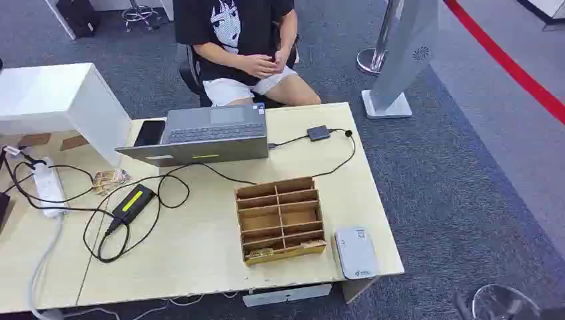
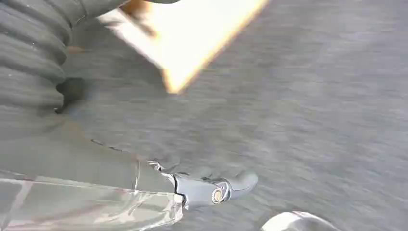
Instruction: Pass the card to the sensor for recognition and then transmit it.
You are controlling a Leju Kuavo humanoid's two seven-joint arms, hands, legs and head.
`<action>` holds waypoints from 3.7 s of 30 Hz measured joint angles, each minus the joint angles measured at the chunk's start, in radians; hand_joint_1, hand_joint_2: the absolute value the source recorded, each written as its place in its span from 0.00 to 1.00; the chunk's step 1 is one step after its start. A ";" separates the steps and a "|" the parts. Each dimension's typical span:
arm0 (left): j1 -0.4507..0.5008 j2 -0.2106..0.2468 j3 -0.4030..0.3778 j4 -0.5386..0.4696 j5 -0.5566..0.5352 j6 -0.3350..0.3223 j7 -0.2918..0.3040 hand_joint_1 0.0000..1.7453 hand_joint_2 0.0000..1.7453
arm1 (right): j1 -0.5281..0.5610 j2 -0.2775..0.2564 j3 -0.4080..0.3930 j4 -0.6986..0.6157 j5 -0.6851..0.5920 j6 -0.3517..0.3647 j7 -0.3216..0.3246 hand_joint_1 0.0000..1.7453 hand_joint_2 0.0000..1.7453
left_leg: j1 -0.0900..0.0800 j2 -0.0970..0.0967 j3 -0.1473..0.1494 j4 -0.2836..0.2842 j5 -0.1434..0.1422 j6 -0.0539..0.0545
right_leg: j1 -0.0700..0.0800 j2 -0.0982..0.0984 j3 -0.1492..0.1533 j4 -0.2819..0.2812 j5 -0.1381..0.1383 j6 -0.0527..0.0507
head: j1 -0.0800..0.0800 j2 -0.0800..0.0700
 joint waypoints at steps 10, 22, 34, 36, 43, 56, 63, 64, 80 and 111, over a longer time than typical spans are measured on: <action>0.006 -0.010 0.029 0.000 -0.023 0.002 -0.044 0.00 1.00 | 0.103 0.167 0.132 -0.929 0.390 -0.302 -0.108 0.00 1.00 | 0.001 0.000 0.000 0.000 0.000 -0.001 | 0.001 0.000 -0.001 0.002 -0.001 -0.001 | 0.000 0.000; 0.010 -0.014 0.043 0.000 -0.054 -0.013 -0.054 0.00 1.00 | 0.136 0.164 0.487 -1.307 0.920 -0.510 -0.082 0.00 1.00 | 0.000 0.000 0.000 0.000 0.001 -0.002 | 0.001 -0.001 -0.001 0.002 -0.001 -0.001 | 0.000 0.000; -0.058 -0.015 -0.005 0.000 -0.187 -0.081 -0.014 0.00 1.00 | -0.410 0.113 0.984 -0.917 1.644 -0.440 0.337 0.00 1.00 | 0.001 0.002 -0.001 0.000 0.010 -0.005 | 0.001 0.002 -0.005 0.005 0.007 -0.005 | 0.000 0.000; -0.068 -0.017 -0.016 0.000 -0.190 -0.083 -0.010 0.00 1.00 | -0.477 0.113 1.031 -0.844 1.649 -0.440 0.348 0.00 1.00 | 0.001 0.000 -0.001 0.000 0.011 -0.006 | 0.001 0.001 -0.004 0.005 0.007 -0.005 | 0.000 0.000; -0.091 -0.021 -0.049 0.000 -0.213 -0.100 0.000 0.00 1.00 | -0.676 0.127 1.127 -0.552 1.652 -0.404 0.427 0.00 1.00 | 0.001 0.000 -0.003 0.000 0.011 -0.006 | 0.001 0.001 -0.006 0.005 0.007 -0.005 | 0.000 0.000; -0.110 -0.024 -0.084 0.000 -0.222 -0.102 0.009 0.00 1.00 | -0.800 0.191 1.156 -0.248 1.622 -0.457 0.426 0.75 1.00 | 0.001 0.000 -0.003 0.000 0.011 -0.007 | 0.001 0.001 -0.007 0.005 0.007 -0.005 | 0.000 0.000; -0.113 -0.026 -0.092 0.000 -0.230 -0.102 0.010 0.00 1.00 | -0.801 0.194 1.164 -0.223 1.618 -0.477 0.415 0.98 1.00 | 0.001 0.000 -0.003 0.000 0.011 -0.007 | 0.001 0.001 -0.007 0.005 0.007 -0.005 | 0.000 0.000; -0.113 -0.026 -0.092 0.000 -0.231 -0.103 0.010 0.00 1.00 | -0.801 0.194 1.165 -0.222 1.617 -0.477 0.412 0.98 1.00 | 0.001 0.000 -0.003 0.000 0.011 -0.007 | 0.001 0.001 -0.007 0.005 0.007 -0.005 | 0.000 0.000; -0.106 -0.028 -0.093 0.000 -0.198 -0.102 0.011 0.00 1.00 | -0.750 0.171 1.171 -0.318 1.572 -0.486 0.343 1.00 1.00 | 0.001 0.000 -0.003 0.000 0.010 -0.007 | 0.001 0.001 -0.007 0.005 0.007 -0.005 | 0.000 0.000; 0.004 0.001 0.027 0.000 -0.072 -0.048 -0.039 0.00 1.00 | 0.105 -0.238 1.030 -1.234 1.381 -0.355 0.208 1.00 1.00 | 0.001 -0.001 -0.003 0.000 0.001 -0.003 | 0.001 -0.001 -0.005 0.003 -0.001 -0.002 | 0.000 0.000</action>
